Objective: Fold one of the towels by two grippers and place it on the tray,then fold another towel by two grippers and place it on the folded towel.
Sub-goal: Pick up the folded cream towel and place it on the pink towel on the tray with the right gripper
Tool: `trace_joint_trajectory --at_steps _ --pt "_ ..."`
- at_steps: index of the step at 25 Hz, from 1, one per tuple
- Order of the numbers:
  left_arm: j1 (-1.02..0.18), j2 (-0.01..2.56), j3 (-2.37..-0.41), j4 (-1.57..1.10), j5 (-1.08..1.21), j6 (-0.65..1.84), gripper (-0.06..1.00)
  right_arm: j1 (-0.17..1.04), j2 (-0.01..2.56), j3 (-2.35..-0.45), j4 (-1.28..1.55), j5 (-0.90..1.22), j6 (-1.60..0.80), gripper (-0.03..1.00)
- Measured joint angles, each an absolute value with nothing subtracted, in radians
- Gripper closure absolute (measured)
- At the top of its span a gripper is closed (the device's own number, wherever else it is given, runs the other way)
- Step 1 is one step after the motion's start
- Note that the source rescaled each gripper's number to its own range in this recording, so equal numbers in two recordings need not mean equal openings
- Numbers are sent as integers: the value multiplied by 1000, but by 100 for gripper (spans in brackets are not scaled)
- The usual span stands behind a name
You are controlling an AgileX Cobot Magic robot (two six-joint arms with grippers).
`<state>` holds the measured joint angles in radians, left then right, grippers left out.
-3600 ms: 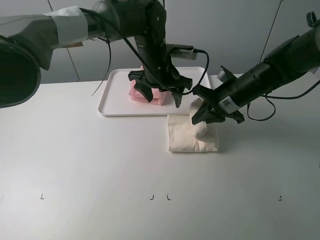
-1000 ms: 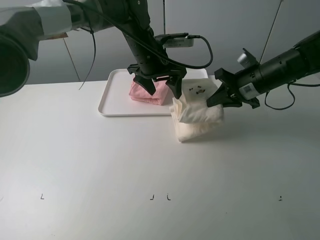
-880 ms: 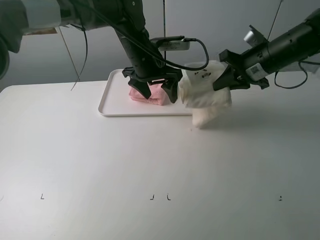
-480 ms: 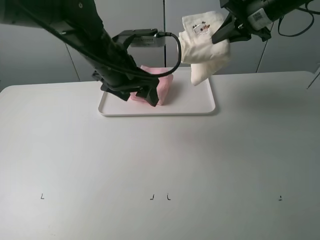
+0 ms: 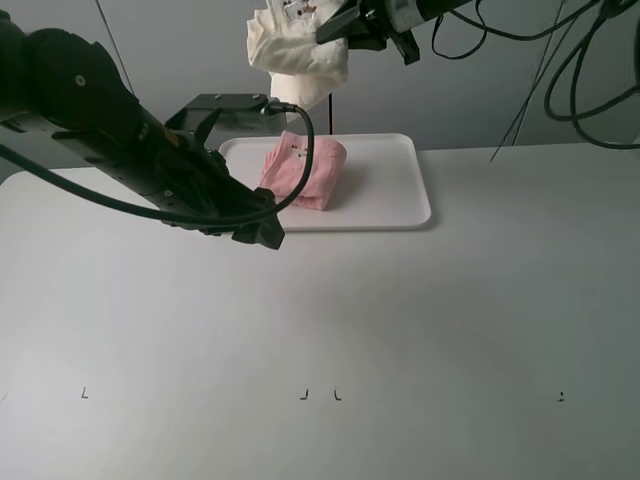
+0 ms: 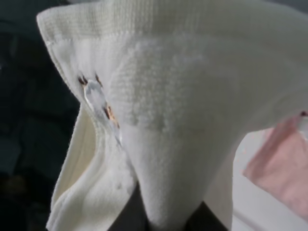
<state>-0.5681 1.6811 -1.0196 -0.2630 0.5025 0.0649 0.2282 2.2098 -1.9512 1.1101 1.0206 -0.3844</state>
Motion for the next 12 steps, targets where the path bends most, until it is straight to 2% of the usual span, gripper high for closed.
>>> trace_joint_trajectory --at_steps 12 --pt "-568 1681 -1020 -263 502 67 -5 237 2447 -1960 1259 894 -424 89"
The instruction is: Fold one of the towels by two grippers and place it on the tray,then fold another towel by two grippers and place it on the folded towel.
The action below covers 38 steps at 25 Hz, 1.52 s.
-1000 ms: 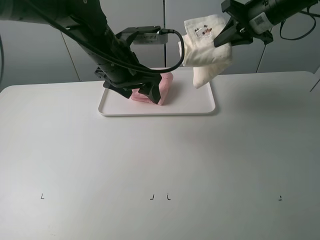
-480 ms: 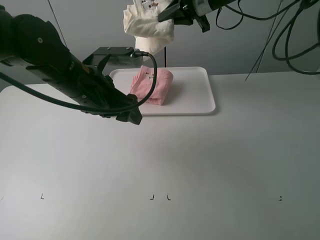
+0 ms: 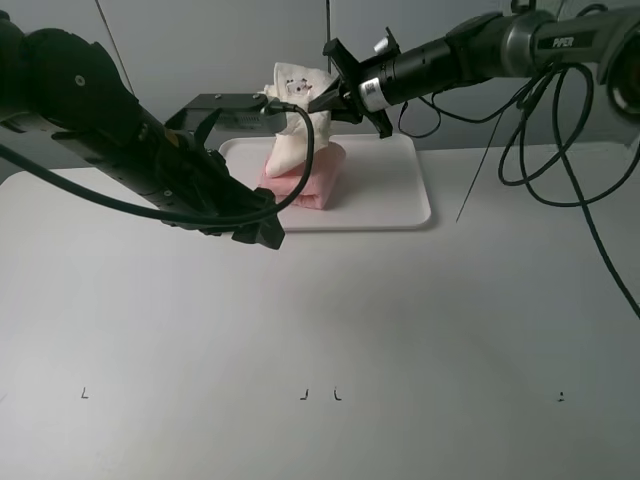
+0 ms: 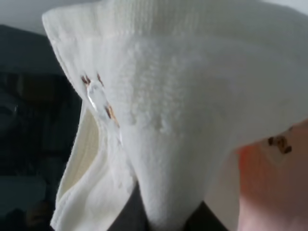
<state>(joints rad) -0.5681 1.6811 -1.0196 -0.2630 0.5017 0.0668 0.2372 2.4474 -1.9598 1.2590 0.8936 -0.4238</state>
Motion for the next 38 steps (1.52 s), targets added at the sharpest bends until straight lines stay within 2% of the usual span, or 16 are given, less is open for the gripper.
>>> trace_joint_trajectory --at_steps 9,11,12,13,16,17,18,21,26,32,35,38 --pt "-568 1681 -1020 -263 502 71 -5 238 2527 -1960 1218 824 -479 89" --pt "-568 1681 -1020 -263 502 71 -5 242 2527 -1960 1195 802 -468 84" --pt "-568 1681 -1020 -263 502 71 -5 244 2527 -1960 1184 792 -466 77" --pt "-568 1681 -1020 -263 502 71 -5 246 2527 -1960 1179 783 -465 64" --pt "-568 1681 -1020 -261 502 77 -5 254 2527 -1960 1179 785 -464 19" --pt "-568 1681 -1020 -261 502 79 -5 254 2527 -1960 1179 794 -464 7" --pt "-568 1681 -1020 -261 502 80 -5 254 2527 -1960 1172 802 -464 1" --pt "-568 1681 -1020 -261 502 83 -5 248 2494 -1960 1063 808 -419 -3" --pt "-568 1650 -1020 -257 502 85 -5 209 2342 -1960 756 811 -328 -3" --pt "-547 1533 -1020 -226 503 66 -5 190 2129 -1919 574 883 -303 -3" --pt "-481 1451 -1017 -214 569 56 -5 190 1994 -1769 500 850 -298 -3" --pt "-395 1323 -978 -182 610 52 -5 190 1819 -1512 436 777 -300 -3"
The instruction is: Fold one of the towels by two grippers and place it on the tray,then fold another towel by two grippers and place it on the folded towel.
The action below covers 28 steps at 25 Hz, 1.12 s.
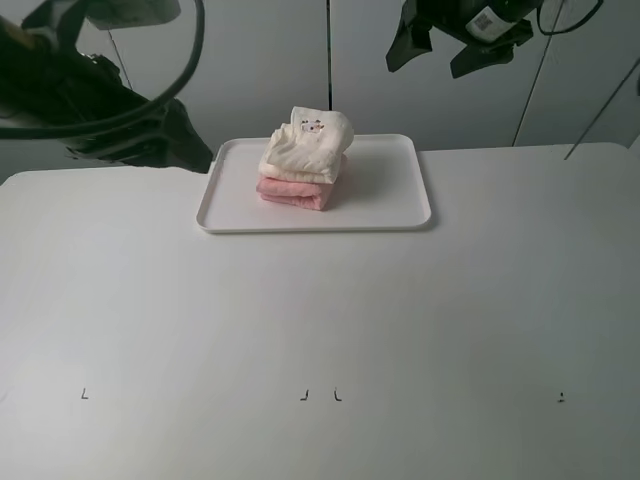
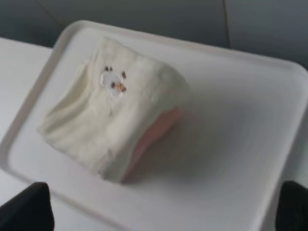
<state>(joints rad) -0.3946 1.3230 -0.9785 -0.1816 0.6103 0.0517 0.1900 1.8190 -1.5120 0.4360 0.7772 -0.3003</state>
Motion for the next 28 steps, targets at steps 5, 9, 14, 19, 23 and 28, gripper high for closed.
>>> trace_joint_trajectory --at_steps 5,9,14,19,23,28 --pt "-267 1033 -864 -149 640 32 -5 190 1482 -1157 362 727 -304 -3" --pt "-243 822 -774 -136 711 27 -5 190 1196 -976 295 718 -293 -3" --pt "-241 601 -657 -127 825 -15 -5 190 886 -820 273 761 -278 -3" --pt "-241 408 -606 -99 944 -21 -5 190 626 -712 235 892 -245 -3" --pt "-241 289 -581 -69 1004 -24 -5 190 455 -649 217 963 -218 -3" --pt "-241 189 -561 -64 1089 -36 -5 190 300 -580 213 986 -201 -3"
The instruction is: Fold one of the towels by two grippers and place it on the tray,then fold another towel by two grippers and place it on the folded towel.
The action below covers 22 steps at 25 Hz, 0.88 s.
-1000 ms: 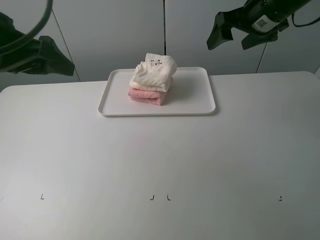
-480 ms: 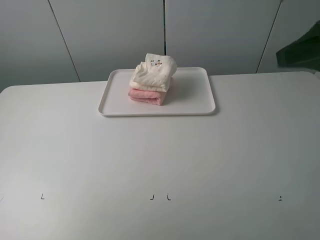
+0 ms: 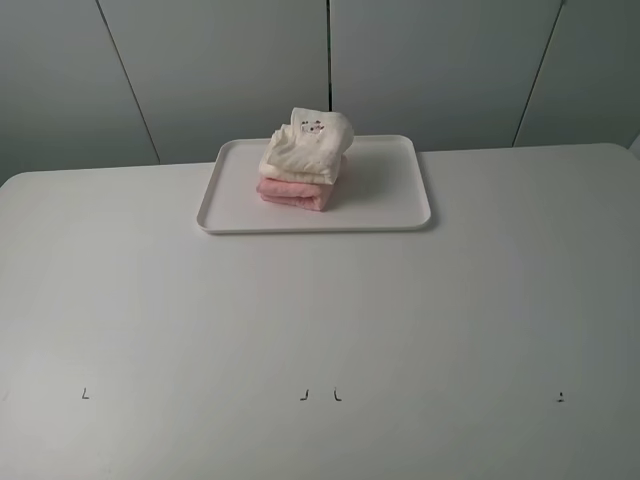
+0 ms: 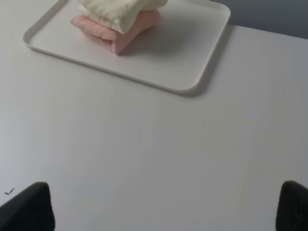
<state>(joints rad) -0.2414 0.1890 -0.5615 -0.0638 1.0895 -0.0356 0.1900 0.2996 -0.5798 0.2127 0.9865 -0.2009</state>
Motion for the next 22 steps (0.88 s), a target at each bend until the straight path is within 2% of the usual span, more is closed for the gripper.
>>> trace_joint_trajectory --at_steps 8,22 --pt "-241 79 -549 -37 1125 -70 -5 190 190 -534 208 1017 -195 -3" --pt "-241 0 -516 62 1095 -72 -5 190 183 -513 221 1104 -173 -3"
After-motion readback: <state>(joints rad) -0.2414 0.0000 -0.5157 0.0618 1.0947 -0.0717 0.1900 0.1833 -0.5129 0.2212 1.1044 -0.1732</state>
